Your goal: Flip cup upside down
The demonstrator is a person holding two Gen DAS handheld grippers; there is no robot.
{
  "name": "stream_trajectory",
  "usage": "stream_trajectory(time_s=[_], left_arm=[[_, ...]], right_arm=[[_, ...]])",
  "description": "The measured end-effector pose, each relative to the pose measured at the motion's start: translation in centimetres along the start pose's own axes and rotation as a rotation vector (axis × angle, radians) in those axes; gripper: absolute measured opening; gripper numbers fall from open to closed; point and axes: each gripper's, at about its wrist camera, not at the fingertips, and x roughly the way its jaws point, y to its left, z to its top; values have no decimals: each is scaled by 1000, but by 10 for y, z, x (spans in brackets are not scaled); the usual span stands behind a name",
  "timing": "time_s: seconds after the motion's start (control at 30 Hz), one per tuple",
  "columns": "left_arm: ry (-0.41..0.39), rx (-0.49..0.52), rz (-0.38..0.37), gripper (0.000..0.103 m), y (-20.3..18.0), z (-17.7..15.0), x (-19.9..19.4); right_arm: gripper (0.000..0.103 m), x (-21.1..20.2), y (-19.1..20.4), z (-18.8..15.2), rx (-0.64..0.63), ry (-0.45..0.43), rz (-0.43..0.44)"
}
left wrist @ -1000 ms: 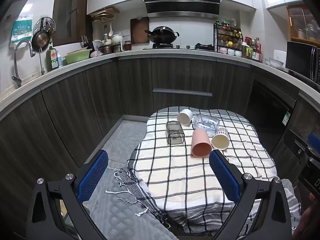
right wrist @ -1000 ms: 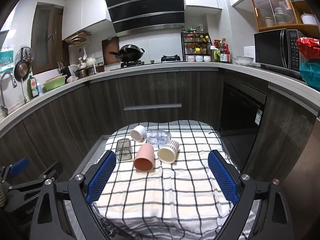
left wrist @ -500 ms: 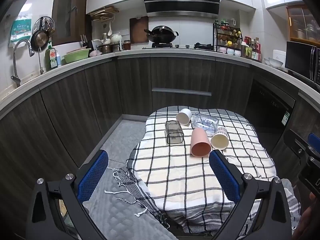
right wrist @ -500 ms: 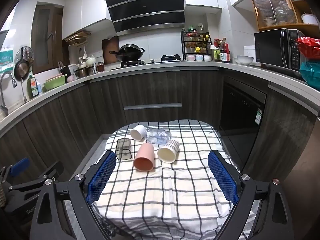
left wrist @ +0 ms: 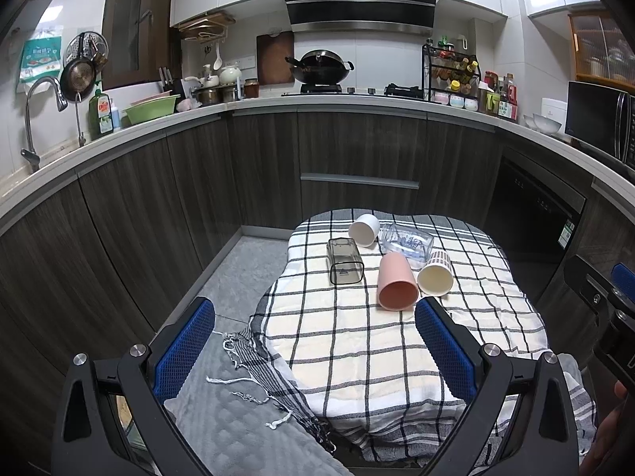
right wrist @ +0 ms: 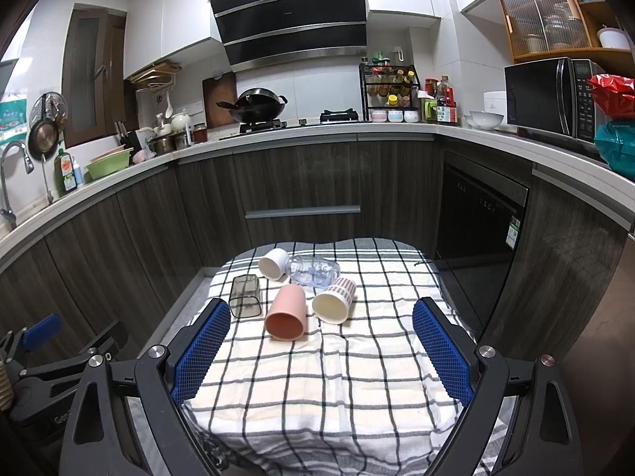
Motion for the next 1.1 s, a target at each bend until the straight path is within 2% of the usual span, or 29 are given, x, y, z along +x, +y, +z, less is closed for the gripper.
stream_trajectory(time_s=[0.47,1.1], left_arm=[[0,-3,-7,103,0,4,3],[63,3,-2,103,-6,22,40]], right_arm=[[93,6,-4,6,6,6,-4],[93,43,-6,15,14,78,2]])
